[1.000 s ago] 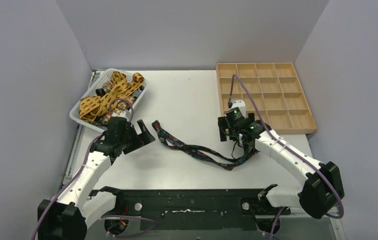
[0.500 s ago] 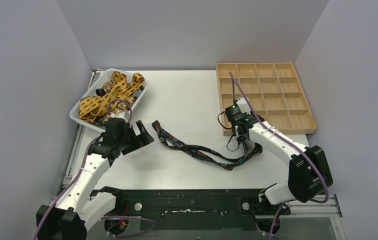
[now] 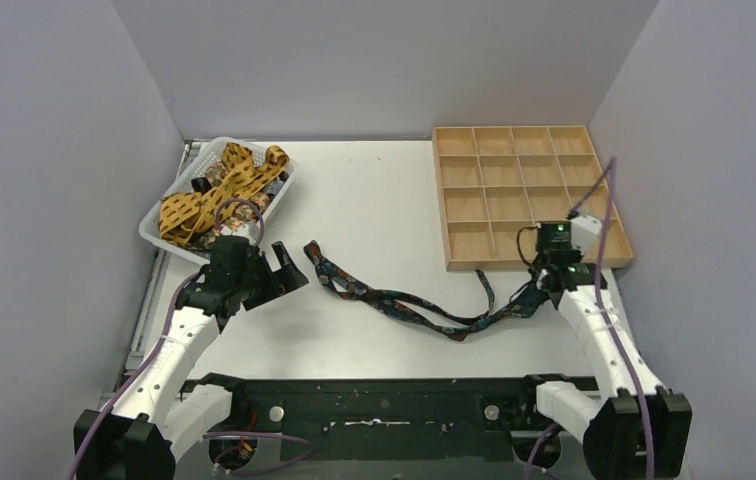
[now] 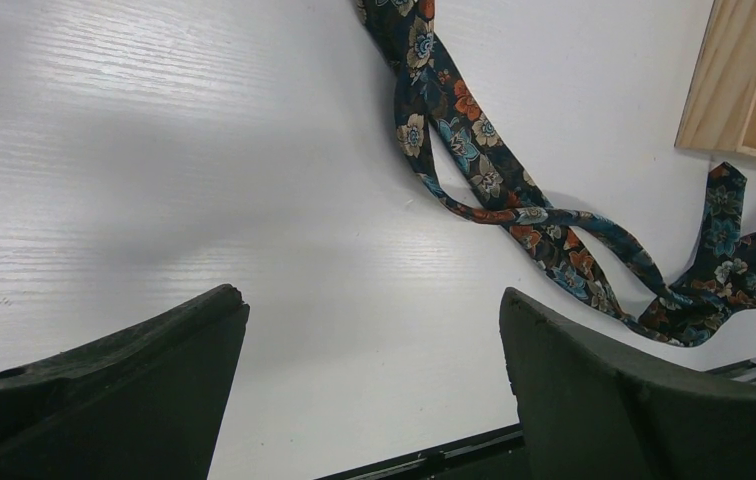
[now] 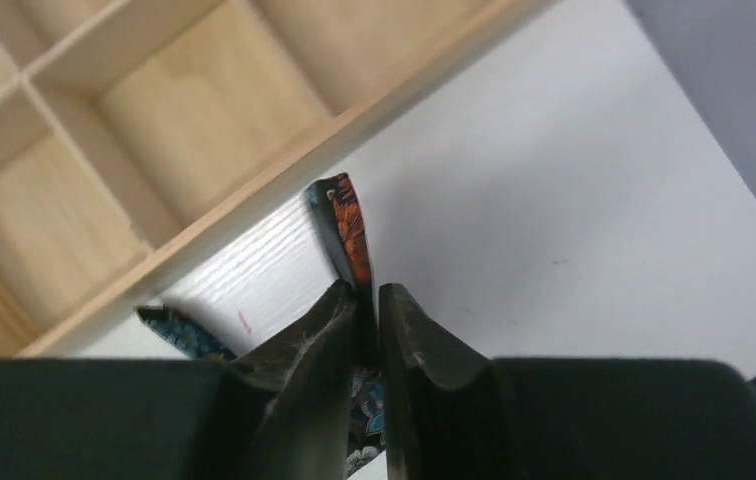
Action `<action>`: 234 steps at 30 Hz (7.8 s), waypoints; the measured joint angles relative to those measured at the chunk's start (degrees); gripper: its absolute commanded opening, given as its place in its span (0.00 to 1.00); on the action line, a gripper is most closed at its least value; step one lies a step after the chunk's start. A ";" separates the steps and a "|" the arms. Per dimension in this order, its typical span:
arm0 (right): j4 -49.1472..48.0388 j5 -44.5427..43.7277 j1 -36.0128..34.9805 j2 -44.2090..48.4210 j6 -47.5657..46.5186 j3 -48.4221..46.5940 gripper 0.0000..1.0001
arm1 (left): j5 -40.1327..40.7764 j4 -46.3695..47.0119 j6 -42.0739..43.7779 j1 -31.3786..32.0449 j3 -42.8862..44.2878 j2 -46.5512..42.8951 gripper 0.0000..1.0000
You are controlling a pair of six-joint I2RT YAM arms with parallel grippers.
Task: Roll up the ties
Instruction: Flatten out the tie at the center of the board.
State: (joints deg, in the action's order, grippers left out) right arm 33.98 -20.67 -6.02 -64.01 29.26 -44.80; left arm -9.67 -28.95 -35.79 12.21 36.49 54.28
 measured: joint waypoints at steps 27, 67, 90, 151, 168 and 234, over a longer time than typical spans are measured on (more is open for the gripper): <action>-27.36 32.72 -37.68 -14.49 -14.67 -0.98 0.97 | -2.38 -0.98 -1.03 -7.02 -0.02 1.84 0.97; -34.16 -3.19 -52.70 -37.16 -30.73 -13.40 0.16 | 1.73 -2.40 -6.05 -8.22 -2.67 -4.50 0.97; -24.39 33.55 -40.06 -35.80 -24.15 -17.62 0.71 | 0.92 -2.12 -5.99 -8.63 -3.10 -3.65 0.97; -42.05 12.09 -60.22 -19.82 -24.92 10.16 0.22 | -2.93 7.98 -20.63 -3.13 -20.87 -9.29 0.67; -44.85 0.07 -65.31 -20.26 -25.40 10.16 0.14 | -2.60 10.38 -20.33 -3.13 -20.85 -6.62 0.53; -9.84 13.73 -2.51 11.15 14.40 21.88 0.57 | -3.10 9.92 -19.08 -5.88 -18.32 -13.18 0.00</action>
State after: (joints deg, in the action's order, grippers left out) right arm 24.14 -6.94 -8.54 -52.86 43.66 -22.92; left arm -12.78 -19.03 -54.87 6.33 18.17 41.10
